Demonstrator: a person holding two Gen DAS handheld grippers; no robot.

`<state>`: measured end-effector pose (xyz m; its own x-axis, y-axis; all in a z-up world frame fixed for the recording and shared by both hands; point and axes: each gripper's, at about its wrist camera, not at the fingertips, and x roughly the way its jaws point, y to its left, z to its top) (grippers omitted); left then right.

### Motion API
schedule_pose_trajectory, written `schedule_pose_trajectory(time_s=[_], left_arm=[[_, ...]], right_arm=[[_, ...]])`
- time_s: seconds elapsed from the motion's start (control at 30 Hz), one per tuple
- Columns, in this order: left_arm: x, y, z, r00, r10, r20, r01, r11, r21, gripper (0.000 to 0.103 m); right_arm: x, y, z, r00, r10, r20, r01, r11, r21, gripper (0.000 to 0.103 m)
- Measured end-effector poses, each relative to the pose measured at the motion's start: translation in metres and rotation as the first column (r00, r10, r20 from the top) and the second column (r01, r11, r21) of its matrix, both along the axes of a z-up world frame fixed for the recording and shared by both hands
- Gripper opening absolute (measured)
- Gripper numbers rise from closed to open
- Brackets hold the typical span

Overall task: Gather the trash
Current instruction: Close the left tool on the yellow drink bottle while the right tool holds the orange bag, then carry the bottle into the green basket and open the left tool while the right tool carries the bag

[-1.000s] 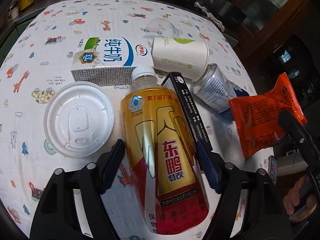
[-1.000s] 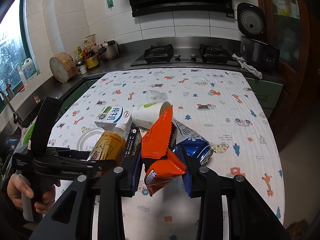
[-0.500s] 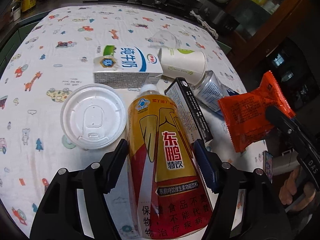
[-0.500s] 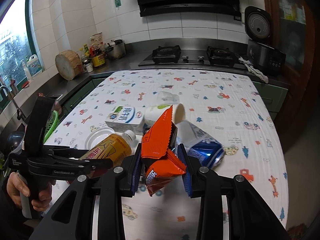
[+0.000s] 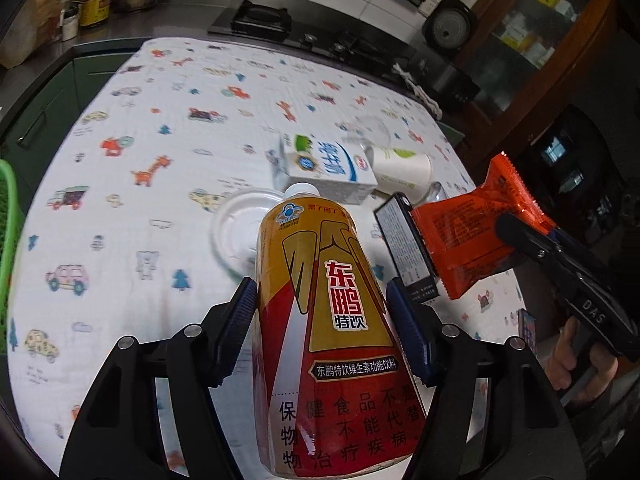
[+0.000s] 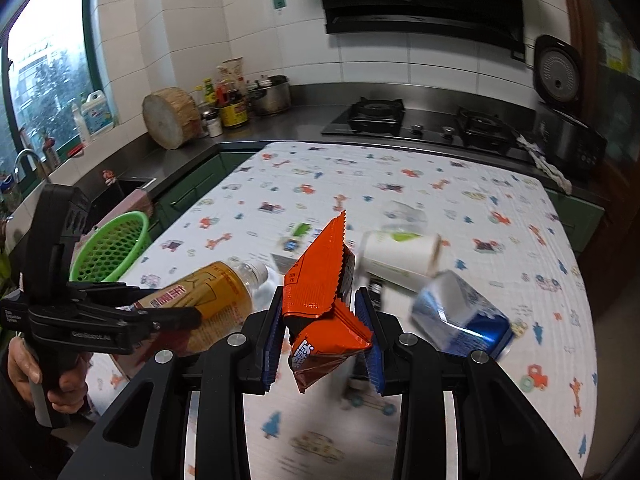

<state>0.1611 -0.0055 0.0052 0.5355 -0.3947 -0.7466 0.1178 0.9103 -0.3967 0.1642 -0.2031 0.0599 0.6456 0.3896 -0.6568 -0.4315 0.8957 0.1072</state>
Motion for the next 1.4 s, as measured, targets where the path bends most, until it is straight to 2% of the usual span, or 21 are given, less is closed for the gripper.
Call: schedule_pose_trajectory(time_s=[0.23, 0.37, 0.7, 0.87, 0.9, 0.97, 1.17, 1.4], left_arm=[[-0.016, 0.068, 0.017, 0.992, 0.115, 0.046, -0.115, 0.993, -0.001, 0.066], [-0.024, 0.115, 0.024, 0.978, 0.2, 0.066, -0.201, 0.98, 0.011, 0.066], [-0.035, 0.245, 0.017, 0.91, 0.409, 0.07, -0.413, 0.91, 0.047, 0.066], [-0.031, 0.307, 0.0, 0.861, 0.507, 0.031, -0.508, 0.859, 0.06, 0.065], [-0.03, 0.318, -0.004, 0.853, 0.521, 0.025, -0.521, 0.851, 0.062, 0.062], [-0.029, 0.333, -0.01, 0.842, 0.539, 0.012, -0.539, 0.841, 0.059, 0.055], [-0.024, 0.363, -0.032, 0.817, 0.574, -0.044, -0.572, 0.818, 0.06, 0.055], [-0.042, 0.38, -0.043, 0.796, 0.602, -0.065, -0.6, 0.798, 0.056, 0.058]], right_arm=[[0.005, 0.055, 0.004, 0.997, 0.083, -0.001, -0.083, 0.997, 0.004, 0.034], [0.011, 0.094, 0.003, 0.99, 0.14, -0.009, -0.14, 0.99, 0.005, 0.034], [0.017, 0.198, -0.006, 0.961, 0.273, -0.041, -0.273, 0.962, 0.013, 0.034], [0.019, 0.241, -0.012, 0.942, 0.33, -0.058, -0.33, 0.944, 0.013, 0.034], [0.019, 0.251, -0.014, 0.937, 0.343, -0.064, -0.342, 0.939, 0.017, 0.034], [0.021, 0.266, -0.016, 0.932, 0.356, -0.069, -0.356, 0.934, 0.02, 0.034], [0.024, 0.307, -0.024, 0.908, 0.408, -0.09, -0.408, 0.913, 0.026, 0.034], [0.024, 0.346, -0.028, 0.885, 0.457, -0.094, -0.455, 0.89, 0.037, 0.034]])
